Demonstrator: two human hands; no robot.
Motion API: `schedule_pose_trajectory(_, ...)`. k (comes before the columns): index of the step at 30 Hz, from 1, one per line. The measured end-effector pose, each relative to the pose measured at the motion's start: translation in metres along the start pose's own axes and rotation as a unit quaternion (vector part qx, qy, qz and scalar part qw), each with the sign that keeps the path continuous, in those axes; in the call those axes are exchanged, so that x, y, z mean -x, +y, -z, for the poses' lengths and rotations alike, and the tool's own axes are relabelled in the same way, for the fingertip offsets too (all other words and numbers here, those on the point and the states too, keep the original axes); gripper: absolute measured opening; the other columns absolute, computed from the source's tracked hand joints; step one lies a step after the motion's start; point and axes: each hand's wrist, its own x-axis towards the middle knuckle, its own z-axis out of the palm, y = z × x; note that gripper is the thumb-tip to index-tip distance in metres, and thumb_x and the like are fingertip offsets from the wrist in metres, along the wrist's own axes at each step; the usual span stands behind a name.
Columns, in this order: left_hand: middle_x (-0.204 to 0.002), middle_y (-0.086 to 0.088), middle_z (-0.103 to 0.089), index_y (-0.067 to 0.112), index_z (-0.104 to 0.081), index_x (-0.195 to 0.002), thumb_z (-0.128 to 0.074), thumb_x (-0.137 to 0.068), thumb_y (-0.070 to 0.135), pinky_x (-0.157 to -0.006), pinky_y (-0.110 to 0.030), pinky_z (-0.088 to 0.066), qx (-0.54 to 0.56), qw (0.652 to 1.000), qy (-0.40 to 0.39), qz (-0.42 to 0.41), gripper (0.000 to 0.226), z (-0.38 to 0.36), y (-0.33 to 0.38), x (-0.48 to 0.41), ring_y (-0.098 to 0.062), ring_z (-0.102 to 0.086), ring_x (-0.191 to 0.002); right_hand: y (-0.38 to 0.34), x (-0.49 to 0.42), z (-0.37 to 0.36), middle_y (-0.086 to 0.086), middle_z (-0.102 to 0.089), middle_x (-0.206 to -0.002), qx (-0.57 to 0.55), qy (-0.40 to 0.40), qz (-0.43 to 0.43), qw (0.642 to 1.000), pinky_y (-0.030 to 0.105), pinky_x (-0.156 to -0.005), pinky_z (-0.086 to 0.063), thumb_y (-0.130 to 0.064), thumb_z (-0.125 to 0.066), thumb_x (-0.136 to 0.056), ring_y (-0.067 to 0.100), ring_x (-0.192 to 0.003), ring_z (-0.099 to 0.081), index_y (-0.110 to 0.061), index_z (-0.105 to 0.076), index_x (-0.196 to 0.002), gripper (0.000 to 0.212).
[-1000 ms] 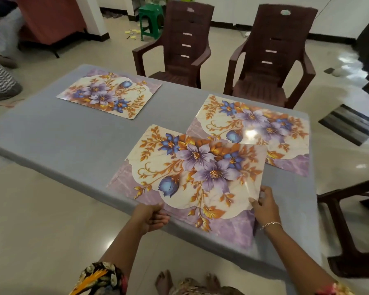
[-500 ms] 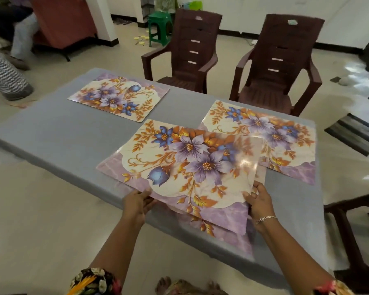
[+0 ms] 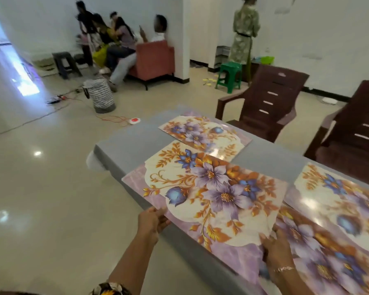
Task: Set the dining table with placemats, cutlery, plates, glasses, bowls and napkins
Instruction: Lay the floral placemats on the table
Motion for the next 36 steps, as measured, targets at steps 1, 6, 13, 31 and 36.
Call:
schedule_pose_trajectory(1, -0.045, -0.002, -0.062, 0.001, -0.058, -0.08, -0.054, -0.09, -0.004, -0.038, -0.019, -0.049, 0.002, 1.0, 0.003, -0.004, 0.012, 0.009, 0.012, -0.012, -0.009, -0.057, -0.035, 0.005, -0.005, -0.02, 0.016, -0.064, -0.091, 0.001, -0.005, -0.009, 1.0, 0.016, -0.051, -0.051, 0.012, -0.058, -0.079, 0.025, -0.073, -0.06, -0.003, -0.04, -0.127, 0.053)
schedule_pose_trajectory(6, -0.06, -0.01, -0.062, 0.002, -0.057, -0.074, -0.055, -0.089, -0.006, -0.038, -0.02, -0.05, 0.019, 0.999, 0.033, -0.005, 0.016, 0.043, 0.066, -0.071, -0.017, -0.06, -0.045, 0.014, -0.021, -0.105, 0.019, -0.053, -0.102, 0.041, 0.004, -0.01, 0.999, 0.006, -0.042, -0.042, 0.02, -0.044, -0.085, 0.016, -0.06, -0.052, 0.0, -0.042, -0.124, 0.043)
schedule_pose_trajectory(13, -0.073, -0.013, -0.062, 0.001, -0.057, -0.075, -0.058, -0.088, -0.003, -0.038, -0.022, -0.051, 0.033, 0.997, 0.067, 0.007, 0.014, 0.062, 0.117, -0.156, -0.025, -0.058, -0.062, 0.012, -0.069, -0.199, 0.026, -0.059, -0.098, 0.06, 0.025, -0.024, 0.998, 0.009, -0.045, -0.045, 0.016, -0.049, -0.085, 0.012, -0.056, -0.058, -0.011, -0.046, -0.106, 0.035)
schedule_pose_trajectory(31, -0.075, -0.012, -0.062, 0.0, -0.056, -0.078, -0.047, -0.092, -0.009, -0.045, -0.025, -0.054, -0.092, 0.994, 0.047, 0.036, 0.019, 0.088, 0.194, -0.277, -0.024, -0.059, -0.061, 0.032, -0.139, -0.324, 0.018, -0.049, -0.105, 0.083, 0.083, -0.047, 0.992, 0.017, -0.074, -0.043, 0.016, -0.048, -0.086, 0.023, -0.094, -0.043, 0.01, -0.042, -0.123, 0.039)
schedule_pose_trajectory(36, -0.069, -0.015, -0.059, -0.002, -0.054, -0.079, -0.045, -0.094, -0.004, -0.042, -0.024, -0.053, -0.16, 0.985, 0.031, 0.063, 0.018, 0.095, 0.197, -0.291, -0.023, -0.058, -0.055, 0.05, -0.14, -0.325, 0.034, -0.053, -0.114, 0.123, 0.085, -0.057, 0.987, 0.002, -0.045, -0.04, 0.019, -0.049, -0.083, -0.005, -0.049, -0.057, -0.013, -0.05, -0.087, 0.032)
